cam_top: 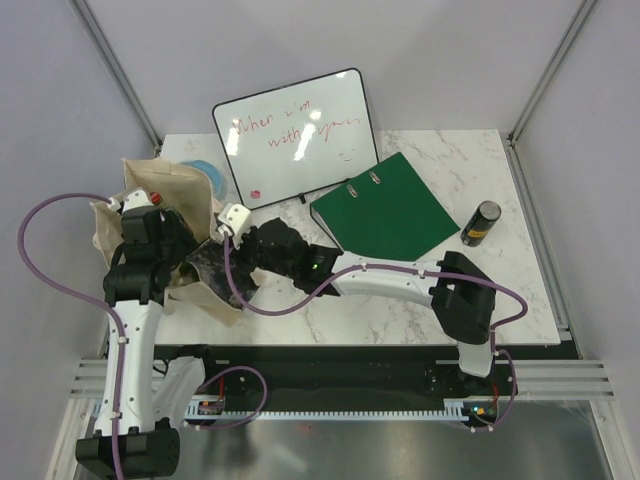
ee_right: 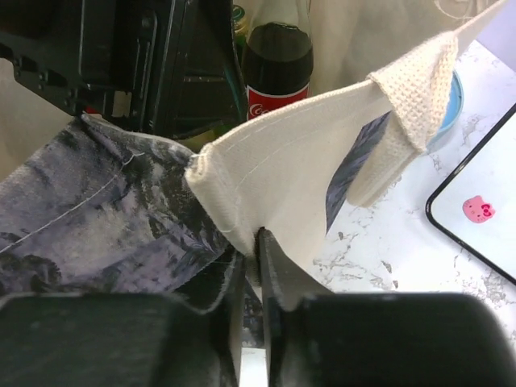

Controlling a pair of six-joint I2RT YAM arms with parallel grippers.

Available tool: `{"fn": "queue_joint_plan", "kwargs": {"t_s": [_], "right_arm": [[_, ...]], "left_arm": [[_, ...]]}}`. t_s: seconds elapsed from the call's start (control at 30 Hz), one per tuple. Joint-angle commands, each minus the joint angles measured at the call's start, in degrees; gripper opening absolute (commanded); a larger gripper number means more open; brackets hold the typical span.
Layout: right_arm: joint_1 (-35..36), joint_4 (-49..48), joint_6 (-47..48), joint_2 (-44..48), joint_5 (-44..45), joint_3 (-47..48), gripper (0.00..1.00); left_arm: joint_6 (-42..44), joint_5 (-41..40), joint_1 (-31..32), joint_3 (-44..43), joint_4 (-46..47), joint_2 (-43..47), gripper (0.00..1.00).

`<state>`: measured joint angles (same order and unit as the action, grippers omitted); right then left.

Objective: Place the beverage into the canvas bag

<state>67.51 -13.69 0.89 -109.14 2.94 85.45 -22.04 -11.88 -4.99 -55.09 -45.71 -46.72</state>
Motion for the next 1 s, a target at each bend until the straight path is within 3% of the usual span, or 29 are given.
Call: {"fn": "queue_joint_plan", "kwargs": {"t_s": [0.0,0.1,0.7,0.87,0.9,0.97], "right_arm": [[2.1,-3.0,0.4,0.2,0.4,1.4,0.11],[2.4,-3.8,0.5,0.4,1.7,0.7,0.0],[2.3,-3.6,-2.7,1.4,7.9,-1.6,0.01],[2.4,-1.7,-5.4,4.0,8.6,-2.5,0.19],[2.4,-1.1,-5.9,4.7,9.2,-2.7,0.3],[2.4,0.2,-8.2,7.6,10.7,-3.7,0.39]], "left_arm": [[0.0,0.3,0.4,-2.0,0.3,0.9,0.7],[0.0,0.4,0.4,-2.6,0.3,1.1,0.72],[8.7,0.0,0.5,-15.5,0.5,-3.2,0.74],[11.0,3.2,0.5,-20.6,0.5,-3.7,0.74],[11.8,4.5,0.3,-21.5,0.5,-3.9,0.74],[11.8,8.2,0.6,-23.7,0.2,-4.6,0.74]]}}
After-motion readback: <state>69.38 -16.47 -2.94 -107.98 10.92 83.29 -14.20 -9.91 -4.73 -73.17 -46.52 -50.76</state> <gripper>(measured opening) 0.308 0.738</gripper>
